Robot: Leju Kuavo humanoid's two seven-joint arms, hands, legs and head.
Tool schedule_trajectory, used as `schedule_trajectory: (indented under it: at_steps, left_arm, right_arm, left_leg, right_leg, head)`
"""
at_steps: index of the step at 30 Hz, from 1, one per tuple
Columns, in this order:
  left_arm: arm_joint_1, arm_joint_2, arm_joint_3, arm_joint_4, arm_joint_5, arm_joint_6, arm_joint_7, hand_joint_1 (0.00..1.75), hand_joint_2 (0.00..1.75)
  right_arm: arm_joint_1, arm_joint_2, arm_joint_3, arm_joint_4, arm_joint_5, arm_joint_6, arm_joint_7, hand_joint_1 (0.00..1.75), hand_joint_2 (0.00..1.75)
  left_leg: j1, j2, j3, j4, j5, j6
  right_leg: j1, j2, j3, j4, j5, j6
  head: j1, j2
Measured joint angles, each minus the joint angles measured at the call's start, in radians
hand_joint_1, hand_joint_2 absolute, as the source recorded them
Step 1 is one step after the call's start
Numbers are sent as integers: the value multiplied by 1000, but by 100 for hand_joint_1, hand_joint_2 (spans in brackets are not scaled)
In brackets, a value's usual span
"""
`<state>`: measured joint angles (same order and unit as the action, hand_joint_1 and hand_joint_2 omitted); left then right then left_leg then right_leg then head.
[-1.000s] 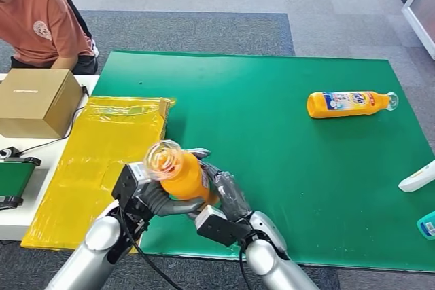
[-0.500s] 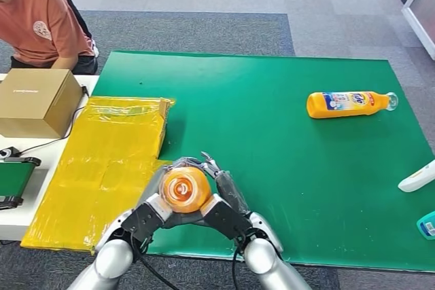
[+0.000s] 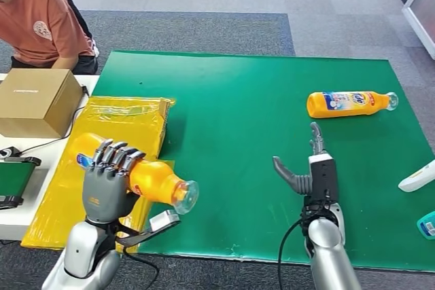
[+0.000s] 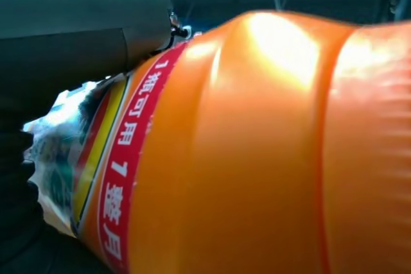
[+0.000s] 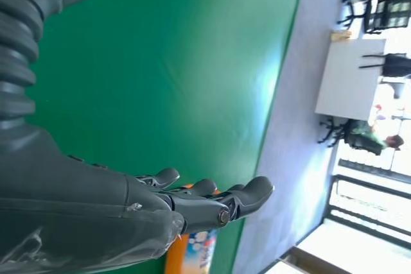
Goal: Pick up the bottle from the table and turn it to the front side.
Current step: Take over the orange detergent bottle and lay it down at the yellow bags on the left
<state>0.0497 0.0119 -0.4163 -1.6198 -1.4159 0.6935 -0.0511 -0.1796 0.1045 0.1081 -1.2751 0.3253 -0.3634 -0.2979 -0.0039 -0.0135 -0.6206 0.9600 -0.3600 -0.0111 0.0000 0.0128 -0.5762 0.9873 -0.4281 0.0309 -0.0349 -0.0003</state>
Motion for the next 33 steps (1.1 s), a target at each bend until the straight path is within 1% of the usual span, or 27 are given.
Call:
schedule_trajectory:
  at_steps: [2,3,6,7,10,11,15,20,27,33]
  left_arm:
    - [-10,0,33,77,-48,0,46,175,175]
    - [-19,0,51,123,-46,0,54,175,175]
    - [-54,1,104,272,-30,0,40,175,175]
    - [-66,1,119,321,-31,0,31,152,175]
    - [-96,1,148,436,-48,1,11,21,175]
    - [-105,1,153,462,-55,1,8,0,175]
    - [-136,1,175,548,-70,2,-7,0,175]
    - [-147,-3,194,568,-68,4,-44,0,175]
    - [-132,-19,222,550,-48,5,-102,0,175]
    - [-97,-43,269,468,-40,5,-179,0,175]
  right_arm:
    - [4,0,-4,-32,-3,6,-4,0,175]
    - [7,0,-5,-50,-4,13,-5,0,175]
    - [16,0,-3,-107,-9,32,-14,0,175]
    - [17,0,1,-126,-13,36,-18,0,175]
    - [21,0,17,-173,-24,43,-30,0,175]
    - [22,0,22,-184,-27,45,-33,0,175]
    - [25,-2,54,-233,-32,48,-38,0,175]
    - [35,-13,97,-283,-33,45,-38,0,175]
    - [46,-25,126,-295,-60,41,-39,0,175]
    - [54,-33,140,-295,-71,34,-45,0,175]
  left_leg:
    - [0,0,0,0,0,0]
    - [0,0,0,0,0,0]
    - [1,0,0,0,0,0]
    - [1,0,0,0,0,0]
    - [0,0,0,0,0,0]
    - [0,0,0,0,0,0]
    - [0,0,0,0,0,0]
    - [0,0,0,0,0,0]
    - [0,0,0,0,0,0]
    - [0,0,0,0,0,0]
  right_leg:
    - [0,0,0,0,0,0]
    - [0,0,0,0,0,0]
    - [1,0,0,0,0,0]
    - [1,0,0,0,0,0]
    - [0,0,0,0,0,0]
    - [0,0,0,0,0,0]
    - [0,0,0,0,0,0]
    - [0,0,0,0,0,0]
    - [0,0,0,0,0,0]
    - [0,0,0,0,0,0]
  head:
    - [0,0]
    - [0,0]
    - [0,0]
    - [0,0]
    - [0,0]
    - [0,0]
    - [0,0]
    - [0,0]
    - [0,0]
    - [0,0]
